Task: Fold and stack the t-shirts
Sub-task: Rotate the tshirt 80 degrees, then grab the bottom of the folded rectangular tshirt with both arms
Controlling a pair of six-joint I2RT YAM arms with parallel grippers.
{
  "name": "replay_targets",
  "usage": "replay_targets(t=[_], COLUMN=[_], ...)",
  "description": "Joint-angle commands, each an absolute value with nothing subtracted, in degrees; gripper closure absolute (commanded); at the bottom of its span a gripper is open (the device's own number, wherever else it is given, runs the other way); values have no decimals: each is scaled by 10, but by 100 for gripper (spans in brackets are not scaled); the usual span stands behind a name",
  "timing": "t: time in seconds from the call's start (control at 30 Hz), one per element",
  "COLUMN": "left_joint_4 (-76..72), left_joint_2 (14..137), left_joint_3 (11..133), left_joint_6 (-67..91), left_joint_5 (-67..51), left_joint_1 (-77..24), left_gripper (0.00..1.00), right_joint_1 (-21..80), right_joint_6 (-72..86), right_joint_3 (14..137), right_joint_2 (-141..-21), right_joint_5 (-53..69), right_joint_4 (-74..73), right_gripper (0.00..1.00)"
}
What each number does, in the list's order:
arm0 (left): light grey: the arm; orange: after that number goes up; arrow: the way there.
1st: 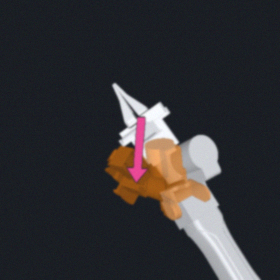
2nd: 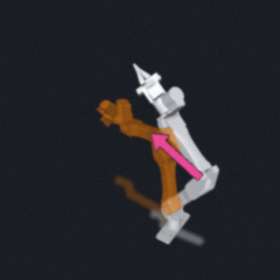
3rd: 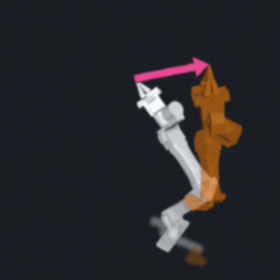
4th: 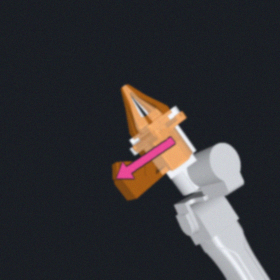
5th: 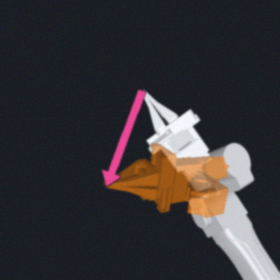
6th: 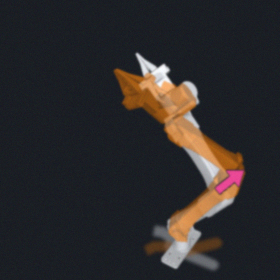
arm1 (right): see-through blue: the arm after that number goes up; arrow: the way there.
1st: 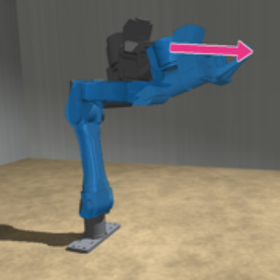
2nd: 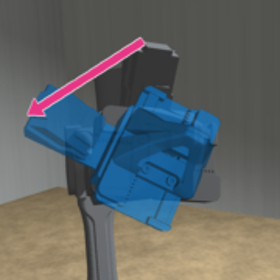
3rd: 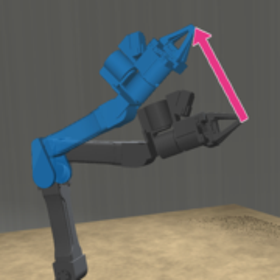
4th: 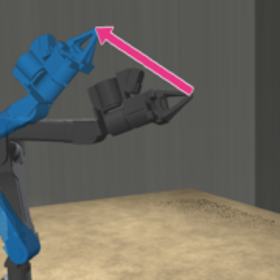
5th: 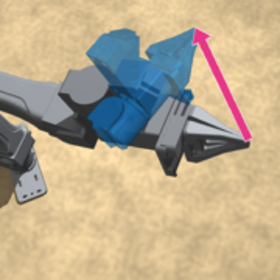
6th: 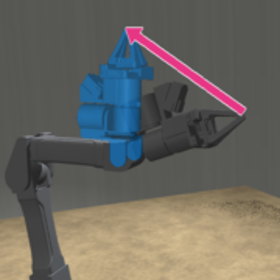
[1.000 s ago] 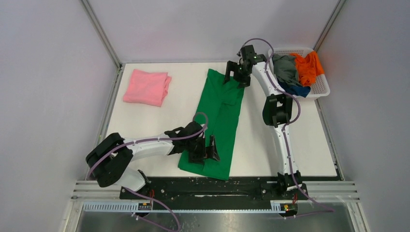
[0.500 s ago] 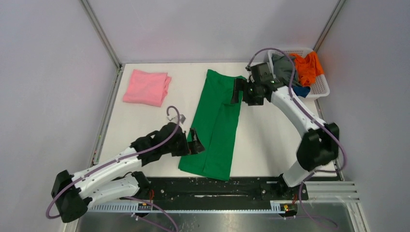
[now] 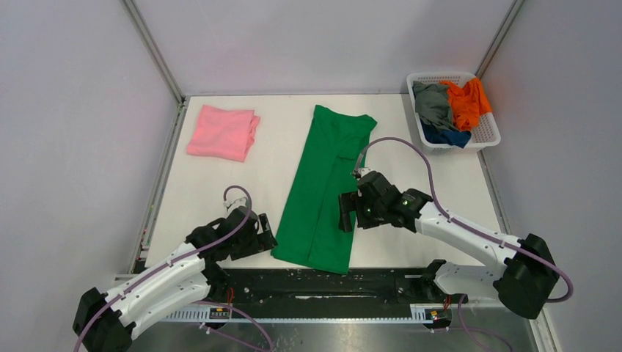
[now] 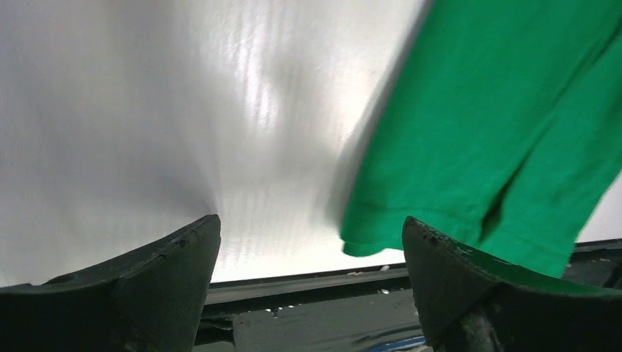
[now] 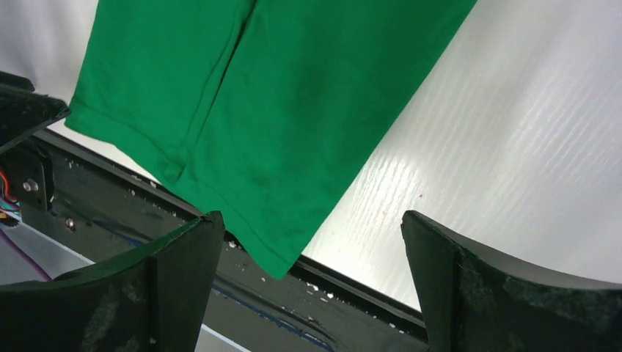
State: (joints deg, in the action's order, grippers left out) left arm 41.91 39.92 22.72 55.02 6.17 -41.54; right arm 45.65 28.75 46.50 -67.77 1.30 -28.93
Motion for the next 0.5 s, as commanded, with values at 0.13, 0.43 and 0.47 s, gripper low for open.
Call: replay_targets(t=[0.13,0.43,0.47], left_joint_4=[339,276,272], left_joint_2=[416,484,488], left_joint_3=[173,160,159], left_joint_6=[575,570,570], left_joint_5=[23,-8,-13], left_joint_1=[-411,-409,-410], left_gripper=[16,41,44], right_joint_1=[492,504,504], right_joint_6=[351,360,361], right_joint_3=[411,393,391], right_joint_2=[-615,-584,-579], right_joint_5=[-18,-22,-21], right_joint_4=[-277,-299,-303], right_gripper=[0,1,1])
